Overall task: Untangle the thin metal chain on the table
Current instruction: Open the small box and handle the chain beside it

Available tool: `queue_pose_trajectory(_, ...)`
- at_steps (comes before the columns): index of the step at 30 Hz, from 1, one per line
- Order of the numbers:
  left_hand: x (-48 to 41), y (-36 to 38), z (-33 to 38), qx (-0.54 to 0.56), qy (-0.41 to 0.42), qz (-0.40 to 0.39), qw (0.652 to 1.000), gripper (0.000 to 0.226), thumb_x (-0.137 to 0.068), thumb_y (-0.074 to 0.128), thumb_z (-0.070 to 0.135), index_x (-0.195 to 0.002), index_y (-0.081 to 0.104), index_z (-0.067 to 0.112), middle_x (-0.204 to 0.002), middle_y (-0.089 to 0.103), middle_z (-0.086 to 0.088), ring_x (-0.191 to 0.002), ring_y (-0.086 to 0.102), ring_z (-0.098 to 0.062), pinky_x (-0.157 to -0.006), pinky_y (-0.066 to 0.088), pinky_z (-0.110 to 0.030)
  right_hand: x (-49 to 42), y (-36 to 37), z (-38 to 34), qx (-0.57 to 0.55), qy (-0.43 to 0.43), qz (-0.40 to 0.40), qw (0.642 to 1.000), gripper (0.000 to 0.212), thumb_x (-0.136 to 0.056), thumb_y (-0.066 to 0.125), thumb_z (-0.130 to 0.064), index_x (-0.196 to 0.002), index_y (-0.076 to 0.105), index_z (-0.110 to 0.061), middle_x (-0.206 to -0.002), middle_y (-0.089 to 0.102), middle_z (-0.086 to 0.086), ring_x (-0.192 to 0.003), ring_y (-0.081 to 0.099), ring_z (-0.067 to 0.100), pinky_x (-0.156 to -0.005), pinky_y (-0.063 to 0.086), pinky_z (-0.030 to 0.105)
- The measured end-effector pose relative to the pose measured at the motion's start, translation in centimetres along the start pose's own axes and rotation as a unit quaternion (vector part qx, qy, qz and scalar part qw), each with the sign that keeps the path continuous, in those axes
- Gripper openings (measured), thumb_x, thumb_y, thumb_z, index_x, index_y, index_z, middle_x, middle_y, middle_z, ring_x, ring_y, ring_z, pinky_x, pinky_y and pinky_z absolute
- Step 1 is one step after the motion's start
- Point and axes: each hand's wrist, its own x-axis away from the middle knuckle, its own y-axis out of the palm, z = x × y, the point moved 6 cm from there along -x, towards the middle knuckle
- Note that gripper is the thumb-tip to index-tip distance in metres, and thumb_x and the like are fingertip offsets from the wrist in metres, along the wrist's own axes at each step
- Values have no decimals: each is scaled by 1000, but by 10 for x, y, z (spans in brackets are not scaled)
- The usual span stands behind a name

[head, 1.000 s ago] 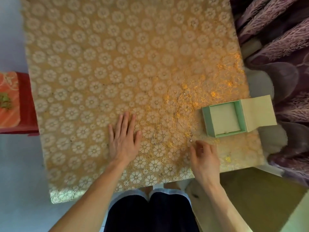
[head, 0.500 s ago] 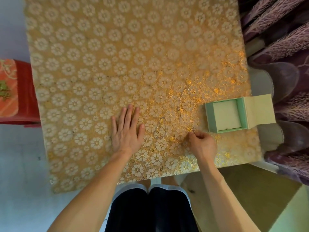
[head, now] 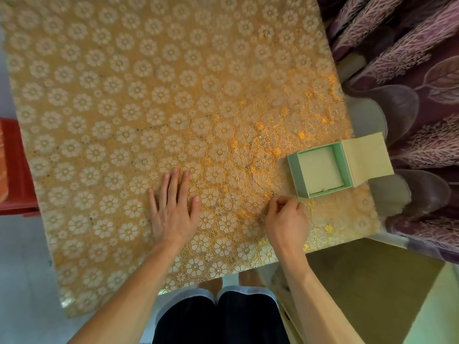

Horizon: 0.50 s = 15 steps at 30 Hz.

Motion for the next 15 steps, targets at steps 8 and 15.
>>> queue_pose_trajectory(8, 4, -4, 6, 11, 8, -5, 1000, 65, -101, 21, 53, -160, 10, 26, -169, 4, 1, -156, -1, -18, -123, 5, -57, -5, 11, 5, 4, -63, -26, 998, 13, -96, 54, -12, -97, 58, 0, -96, 60, 16, -89, 56, 36, -74, 44, 43)
queue_pose_trajectory(15, -18, -45, 76, 179, 44, -11, 983, 62, -94, 59, 34, -150, 37, 17, -159, 34, 1, -148, 21, -12, -125, 10, -41, 0, -19, 4, -172, -89, -145, 970, 5, -103, 50, -23, -100, 51, -19, -90, 60, -6, -78, 56, 6, -66, 45, 30)
